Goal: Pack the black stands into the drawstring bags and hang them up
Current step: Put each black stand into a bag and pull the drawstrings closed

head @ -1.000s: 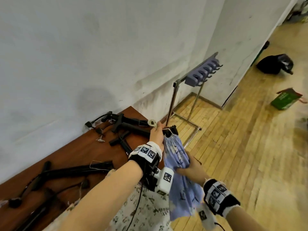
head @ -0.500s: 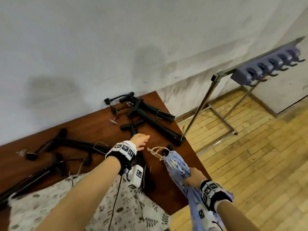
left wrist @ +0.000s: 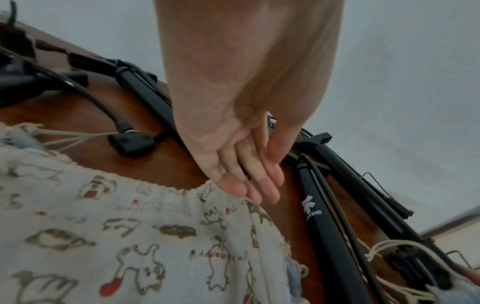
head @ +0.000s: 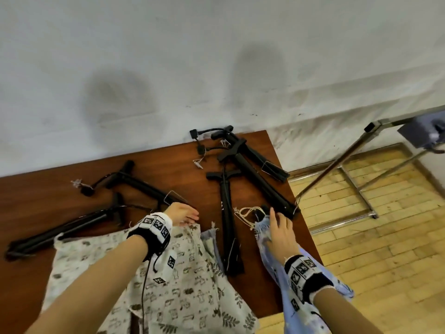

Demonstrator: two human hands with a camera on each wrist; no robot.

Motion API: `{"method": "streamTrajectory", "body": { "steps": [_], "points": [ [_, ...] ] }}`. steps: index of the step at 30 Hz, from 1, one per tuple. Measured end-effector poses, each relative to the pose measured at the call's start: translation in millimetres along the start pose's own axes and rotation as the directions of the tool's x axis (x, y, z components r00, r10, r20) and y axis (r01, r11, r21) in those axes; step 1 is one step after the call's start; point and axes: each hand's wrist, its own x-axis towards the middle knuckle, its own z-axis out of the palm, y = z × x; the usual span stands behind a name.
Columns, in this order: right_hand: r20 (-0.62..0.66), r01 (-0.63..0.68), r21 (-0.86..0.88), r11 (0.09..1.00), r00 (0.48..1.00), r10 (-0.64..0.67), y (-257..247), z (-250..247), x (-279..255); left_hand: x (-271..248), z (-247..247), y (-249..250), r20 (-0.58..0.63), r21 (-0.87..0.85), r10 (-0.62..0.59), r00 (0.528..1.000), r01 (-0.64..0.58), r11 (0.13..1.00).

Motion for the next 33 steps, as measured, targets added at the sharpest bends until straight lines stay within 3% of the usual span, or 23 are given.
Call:
{"method": "streamTrajectory", "body": {
  "steps": [3,6,9,13,17,23,27,29,33],
  "points": [
    [-0.044,0.122,-0.022,0.992,0.991,-0.123,-45,-6,-4,-3,-18,-11,-0.086,0.050,0.075,0.994,-0.070,0.996],
    [-0.097,0.176,0.136,0.975,0.982,-0.164,-92,0,3,-8,-39,-20,-0.125,0.172,0.113,0.986,-0.091,0.981],
    [0.038,0.044,0.267,0.963,0.998,-0.056,-115,16,18,-16,-55,-33,-0.050,0.397,0.081,0.995,-0.055,0.916],
    [0.146,-0.173,0.296,0.939,0.980,0.135,-124,29,35,-21,-74,-50,0.010,0.554,0.073,0.997,-0.066,0.830],
    [0.109,-0.258,0.439,0.861,0.966,0.234,-134,23,34,-32,-89,-53,-0.004,0.644,0.141,0.990,-0.105,0.758],
    [0.063,-0.224,0.632,0.742,0.969,0.239,-151,-1,-8,-57,-128,5,0.174,0.646,0.402,0.899,-0.412,0.642],
    [0.210,-0.293,0.658,0.694,0.956,0.204,-163,-11,-39,-79,-158,72,0.210,0.694,0.558,0.803,-0.524,0.493],
    [0.227,-0.292,0.632,0.718,0.955,0.188,-173,-16,-52,-92,-170,99,0.210,0.693,0.597,0.775,-0.548,0.468],
    [0.202,-0.274,0.426,0.862,0.958,0.204,-196,-20,-69,-114,-183,112,0.215,0.730,0.618,0.756,-0.545,0.413]
  ]
}}
